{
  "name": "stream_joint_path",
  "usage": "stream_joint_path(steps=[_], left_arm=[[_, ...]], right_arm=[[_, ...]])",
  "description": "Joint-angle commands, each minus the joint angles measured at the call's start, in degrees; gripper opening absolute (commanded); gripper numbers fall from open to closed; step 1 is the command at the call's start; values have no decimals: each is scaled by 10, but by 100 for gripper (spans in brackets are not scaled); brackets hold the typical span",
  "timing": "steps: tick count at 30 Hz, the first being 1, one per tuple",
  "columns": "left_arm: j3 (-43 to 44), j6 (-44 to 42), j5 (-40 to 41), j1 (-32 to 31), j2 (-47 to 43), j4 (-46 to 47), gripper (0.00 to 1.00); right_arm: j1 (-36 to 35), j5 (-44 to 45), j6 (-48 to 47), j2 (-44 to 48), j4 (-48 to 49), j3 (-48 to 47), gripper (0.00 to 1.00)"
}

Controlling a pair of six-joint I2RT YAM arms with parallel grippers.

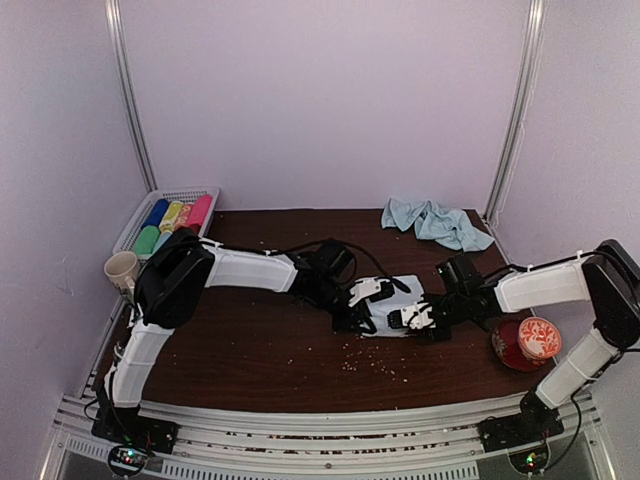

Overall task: Roll the towels
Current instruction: Roll the towel at the center of the board.

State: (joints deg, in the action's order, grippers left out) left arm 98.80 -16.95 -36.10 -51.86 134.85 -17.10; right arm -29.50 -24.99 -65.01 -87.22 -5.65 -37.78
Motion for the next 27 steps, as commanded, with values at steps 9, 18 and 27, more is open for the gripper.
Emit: stream_joint_path(steps=[9, 18, 27], left_arm=[[-93, -17, 138, 8, -71, 16, 63], [-234, -77, 281, -29, -187, 190, 76], [-341, -184, 416, -92, -190, 382, 77]], right_arm=[[12, -41, 39, -91, -181, -125, 6], [43, -104, 25, -161, -326, -205, 6], [68, -163, 27, -261, -471, -315, 8]])
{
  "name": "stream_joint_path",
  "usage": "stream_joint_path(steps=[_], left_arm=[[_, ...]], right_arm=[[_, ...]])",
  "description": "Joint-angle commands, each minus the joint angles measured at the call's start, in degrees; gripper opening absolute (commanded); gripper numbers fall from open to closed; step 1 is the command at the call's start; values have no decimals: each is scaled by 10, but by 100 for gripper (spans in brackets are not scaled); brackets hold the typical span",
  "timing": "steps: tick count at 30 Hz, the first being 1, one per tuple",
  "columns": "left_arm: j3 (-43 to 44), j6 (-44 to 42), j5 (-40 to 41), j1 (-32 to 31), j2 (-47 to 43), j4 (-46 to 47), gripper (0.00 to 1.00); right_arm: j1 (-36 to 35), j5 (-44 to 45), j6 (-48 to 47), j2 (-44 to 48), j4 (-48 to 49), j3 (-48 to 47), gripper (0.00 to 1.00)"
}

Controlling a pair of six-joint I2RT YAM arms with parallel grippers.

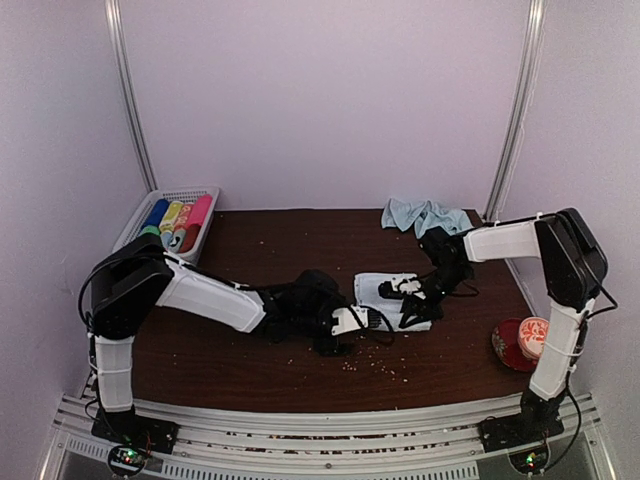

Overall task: Roll the towels
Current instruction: Roll the towel at the center of the board.

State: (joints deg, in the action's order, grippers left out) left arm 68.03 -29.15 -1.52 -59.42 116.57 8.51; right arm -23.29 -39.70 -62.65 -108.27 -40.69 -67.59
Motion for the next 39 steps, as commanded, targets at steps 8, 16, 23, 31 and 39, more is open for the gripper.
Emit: stream_joint_path(steps=[8, 16, 23, 31, 39], left_arm=[[-83, -111, 107, -42, -3, 254, 79], [-100, -149, 84, -55, -6, 286, 82], [-61, -187, 65, -70, 29, 228, 74], [-30, -197, 98, -75, 67, 208, 59], [-2, -208, 106, -75, 92, 168, 17]], right_arm=[[11, -28, -19, -97, -199, -62, 9], [11, -28, -28, -98, -213, -67, 9], [15, -28, -31, -97, -218, -69, 10], [18, -31, -41, -98, -231, -72, 11], [18, -30, -46, -102, -236, -74, 15]])
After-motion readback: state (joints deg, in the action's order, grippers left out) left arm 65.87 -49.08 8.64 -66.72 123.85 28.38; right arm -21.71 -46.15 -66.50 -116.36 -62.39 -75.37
